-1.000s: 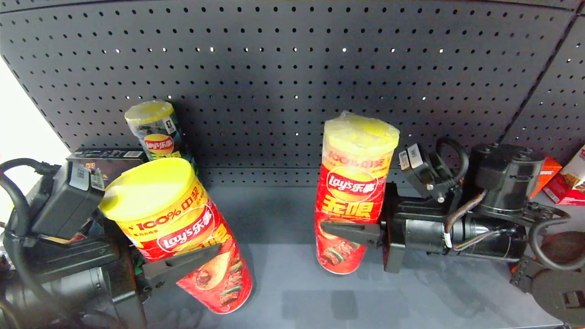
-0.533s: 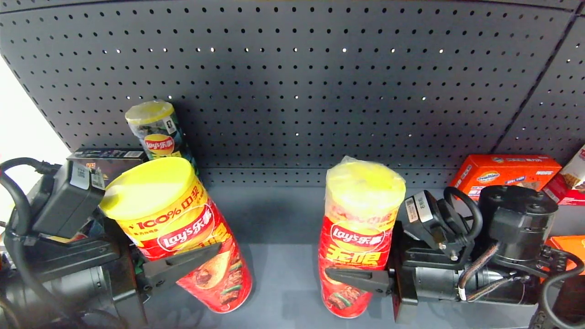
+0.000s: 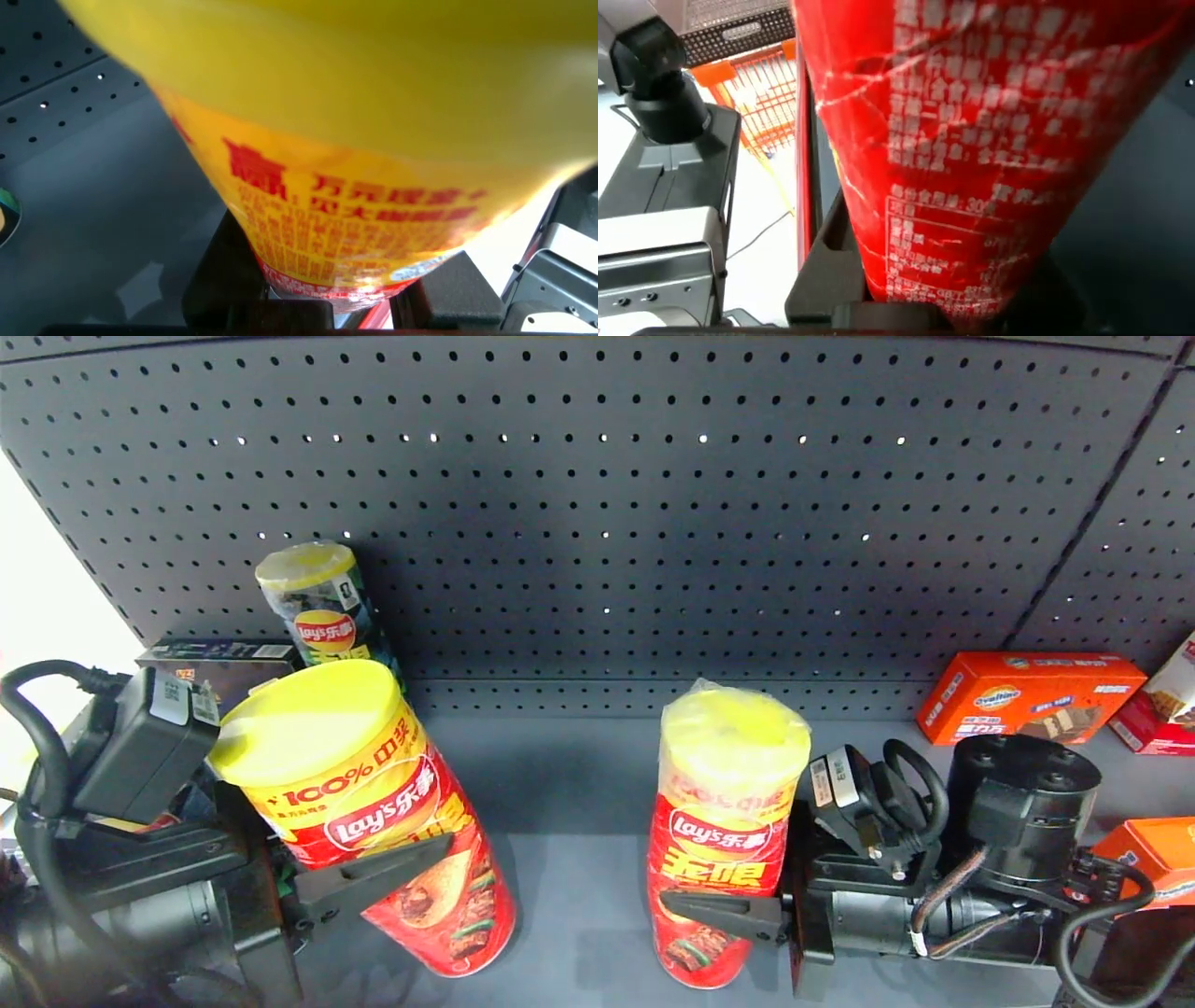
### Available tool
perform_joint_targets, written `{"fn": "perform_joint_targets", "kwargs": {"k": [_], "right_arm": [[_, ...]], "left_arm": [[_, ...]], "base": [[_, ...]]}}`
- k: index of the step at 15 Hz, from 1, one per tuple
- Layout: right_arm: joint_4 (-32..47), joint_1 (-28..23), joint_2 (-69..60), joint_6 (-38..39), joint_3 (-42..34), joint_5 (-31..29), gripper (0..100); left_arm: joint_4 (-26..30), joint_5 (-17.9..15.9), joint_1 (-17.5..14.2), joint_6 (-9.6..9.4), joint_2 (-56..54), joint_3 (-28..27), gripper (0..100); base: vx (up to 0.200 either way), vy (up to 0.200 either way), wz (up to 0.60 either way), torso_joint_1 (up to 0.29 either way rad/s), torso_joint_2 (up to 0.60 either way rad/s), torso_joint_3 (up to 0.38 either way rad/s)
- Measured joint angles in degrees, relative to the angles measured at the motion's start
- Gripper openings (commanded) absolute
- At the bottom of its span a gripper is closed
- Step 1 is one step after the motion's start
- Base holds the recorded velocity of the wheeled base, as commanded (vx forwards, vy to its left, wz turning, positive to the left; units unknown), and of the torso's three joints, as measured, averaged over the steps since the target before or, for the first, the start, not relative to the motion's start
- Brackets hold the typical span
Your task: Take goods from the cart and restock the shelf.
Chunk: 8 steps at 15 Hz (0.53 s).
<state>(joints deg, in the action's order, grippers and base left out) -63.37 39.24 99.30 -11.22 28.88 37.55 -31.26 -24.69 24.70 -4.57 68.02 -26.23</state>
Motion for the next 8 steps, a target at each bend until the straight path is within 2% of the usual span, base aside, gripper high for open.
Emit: {"fn": "perform_joint_targets", "kwargs": {"k": [1, 8], "right_arm": [[-0.1, -0.1, 0.2, -0.1, 0.0, 0.0, 100], [-0.9, -0.6, -2.5, -0.3, -4.6, -0.2, 100]], "left_arm": [[0.0, 0.0, 0.0, 0.0, 0.0, 0.1, 0], [0.0, 0.0, 0.0, 0.01, 0.0, 0.3, 0]], "base": [[0.0, 0.0, 0.0, 0.0, 0.0, 0.0], [0.0, 0.0, 0.0, 0.0, 0.0, 0.0]]}}
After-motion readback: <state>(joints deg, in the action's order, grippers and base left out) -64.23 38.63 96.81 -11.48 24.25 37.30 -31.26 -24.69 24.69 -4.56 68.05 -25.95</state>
